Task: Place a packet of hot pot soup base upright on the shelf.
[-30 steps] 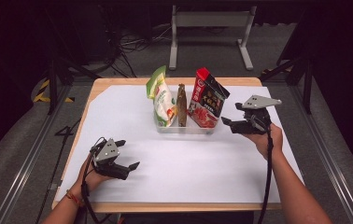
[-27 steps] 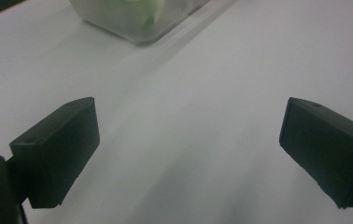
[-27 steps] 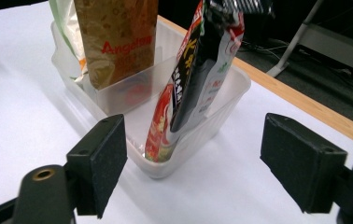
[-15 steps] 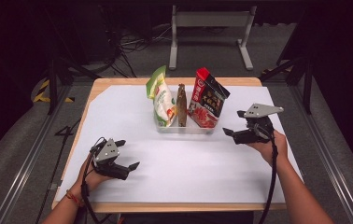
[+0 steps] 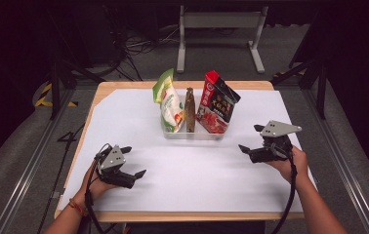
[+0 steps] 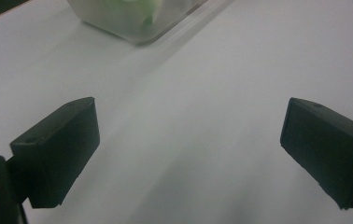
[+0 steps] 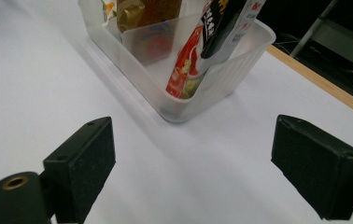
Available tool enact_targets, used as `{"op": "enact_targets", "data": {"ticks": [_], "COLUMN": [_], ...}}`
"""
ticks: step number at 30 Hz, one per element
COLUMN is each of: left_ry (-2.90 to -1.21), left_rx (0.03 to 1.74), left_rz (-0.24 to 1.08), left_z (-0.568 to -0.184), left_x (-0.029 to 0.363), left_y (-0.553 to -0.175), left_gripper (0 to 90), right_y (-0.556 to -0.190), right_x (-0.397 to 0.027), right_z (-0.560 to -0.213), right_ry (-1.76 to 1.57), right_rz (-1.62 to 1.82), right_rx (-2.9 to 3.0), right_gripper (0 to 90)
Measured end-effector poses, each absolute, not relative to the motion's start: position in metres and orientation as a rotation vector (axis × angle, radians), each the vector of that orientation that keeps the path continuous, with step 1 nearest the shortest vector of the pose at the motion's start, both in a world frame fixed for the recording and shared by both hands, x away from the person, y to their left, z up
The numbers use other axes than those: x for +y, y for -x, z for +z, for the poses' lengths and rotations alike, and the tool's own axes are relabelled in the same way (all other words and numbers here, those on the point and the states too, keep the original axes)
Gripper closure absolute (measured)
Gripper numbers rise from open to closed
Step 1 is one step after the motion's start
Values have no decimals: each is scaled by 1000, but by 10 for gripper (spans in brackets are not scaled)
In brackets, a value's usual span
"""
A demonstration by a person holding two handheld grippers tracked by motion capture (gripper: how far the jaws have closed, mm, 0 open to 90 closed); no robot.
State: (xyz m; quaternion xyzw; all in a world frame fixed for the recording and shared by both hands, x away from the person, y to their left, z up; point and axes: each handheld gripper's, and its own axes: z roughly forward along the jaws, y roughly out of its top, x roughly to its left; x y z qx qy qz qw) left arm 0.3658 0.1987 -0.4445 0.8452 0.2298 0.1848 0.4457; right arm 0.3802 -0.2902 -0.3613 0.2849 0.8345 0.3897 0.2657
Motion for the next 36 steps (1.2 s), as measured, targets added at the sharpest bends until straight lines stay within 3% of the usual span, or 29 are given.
{"op": "enact_targets", "data": {"ticks": [36], "left_ry": [-2101], "left_rx": [564], "left_rz": [458], "left_z": [-445], "left_x": [198], "left_y": [-365], "left_gripper": [53], "right_y": [-327], "right_x": [-348], "right_z": [-410], "right_ry": [-806], "right_rz": [1086], "right_rx": [2185], "right_gripper": [135]}}
